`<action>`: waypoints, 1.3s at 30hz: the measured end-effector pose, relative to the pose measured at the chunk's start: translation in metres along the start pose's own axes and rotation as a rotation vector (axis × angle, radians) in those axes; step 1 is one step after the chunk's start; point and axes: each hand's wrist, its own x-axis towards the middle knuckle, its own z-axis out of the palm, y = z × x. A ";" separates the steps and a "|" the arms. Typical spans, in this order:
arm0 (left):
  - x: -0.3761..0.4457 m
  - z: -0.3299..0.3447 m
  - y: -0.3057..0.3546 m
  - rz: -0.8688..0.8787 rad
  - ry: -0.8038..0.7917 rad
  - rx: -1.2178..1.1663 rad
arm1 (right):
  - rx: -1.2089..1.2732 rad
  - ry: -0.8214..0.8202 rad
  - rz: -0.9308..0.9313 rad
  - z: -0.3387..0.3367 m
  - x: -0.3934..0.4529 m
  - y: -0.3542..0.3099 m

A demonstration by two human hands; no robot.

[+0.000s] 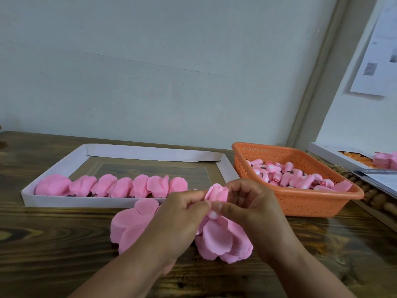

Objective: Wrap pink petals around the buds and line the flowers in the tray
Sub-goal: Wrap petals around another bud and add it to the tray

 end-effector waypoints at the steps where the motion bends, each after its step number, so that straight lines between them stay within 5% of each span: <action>1: 0.000 0.000 0.000 -0.008 0.002 -0.001 | -0.017 0.006 -0.021 0.001 -0.001 0.000; 8: 0.004 -0.002 0.001 -0.187 0.032 -0.199 | -0.093 0.028 -0.014 0.004 -0.003 0.001; 25: 0.002 -0.006 0.001 -0.169 -0.132 -0.175 | -0.189 -0.194 -0.029 -0.006 -0.003 -0.008; 39: 0.006 -0.005 -0.002 -0.243 -0.081 -0.367 | -0.137 0.004 -0.009 -0.010 0.005 -0.010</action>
